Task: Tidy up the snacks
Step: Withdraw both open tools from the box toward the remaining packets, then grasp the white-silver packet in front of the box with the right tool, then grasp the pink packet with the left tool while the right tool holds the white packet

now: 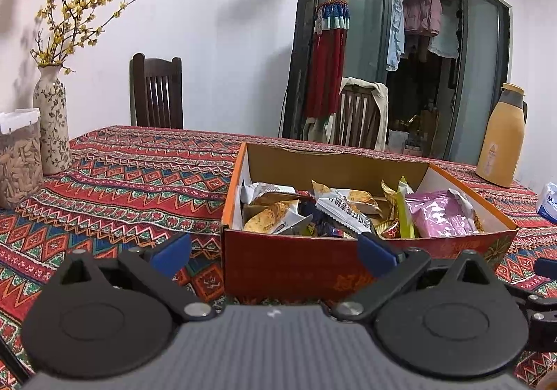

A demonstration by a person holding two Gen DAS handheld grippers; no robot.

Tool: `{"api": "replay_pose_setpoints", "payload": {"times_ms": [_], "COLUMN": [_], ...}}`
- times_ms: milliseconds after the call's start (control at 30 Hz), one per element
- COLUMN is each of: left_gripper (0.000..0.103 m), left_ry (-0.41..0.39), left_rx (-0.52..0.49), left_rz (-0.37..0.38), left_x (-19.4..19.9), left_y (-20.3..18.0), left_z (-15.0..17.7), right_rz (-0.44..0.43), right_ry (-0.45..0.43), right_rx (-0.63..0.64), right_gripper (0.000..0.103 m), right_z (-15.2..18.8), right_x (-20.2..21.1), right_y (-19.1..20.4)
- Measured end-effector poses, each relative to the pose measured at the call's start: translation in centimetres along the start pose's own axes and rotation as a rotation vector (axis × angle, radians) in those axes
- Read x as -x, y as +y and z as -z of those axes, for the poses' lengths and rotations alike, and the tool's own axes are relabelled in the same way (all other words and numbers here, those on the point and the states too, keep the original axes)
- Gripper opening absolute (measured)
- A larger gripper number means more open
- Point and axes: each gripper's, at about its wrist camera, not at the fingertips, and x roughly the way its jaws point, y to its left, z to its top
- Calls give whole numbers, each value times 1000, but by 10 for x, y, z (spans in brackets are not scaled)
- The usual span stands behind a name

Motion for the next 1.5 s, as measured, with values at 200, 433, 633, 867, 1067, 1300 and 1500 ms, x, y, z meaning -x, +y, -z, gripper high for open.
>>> {"api": "replay_pose_setpoints", "payload": {"times_ms": [200,433,633,867,1067,1300,1500], "left_gripper": [103,103,103,103,103,103,103], "left_ry": [13,35,27,32,35,44,47], "left_rx": [11,31,52,61,72,73,64], "left_rz": [2,4,10,12,9,-2,-16], "left_x": [-2,-6,-5,-6,-7,-9,-10], "left_y": [2,5,9,10,11,11,9], "left_z": [0,0,0,-1,-1,-1,-1], "right_rz": [-56,-44,-68,-94,-102,-25,91], "right_ry": [107,207,246,230,170,91,13], "right_rx": [-51,-48,-114,-137,-136,-118,-114], "right_gripper": [103,92,76,57,53,53,53], "right_z": [-13,-15,-11,-10,-11,-7,2], "right_x": [-23,-52,-61,-52,-34,-6,12], "right_y": [6,22,14,6,0,-20,-52]}}
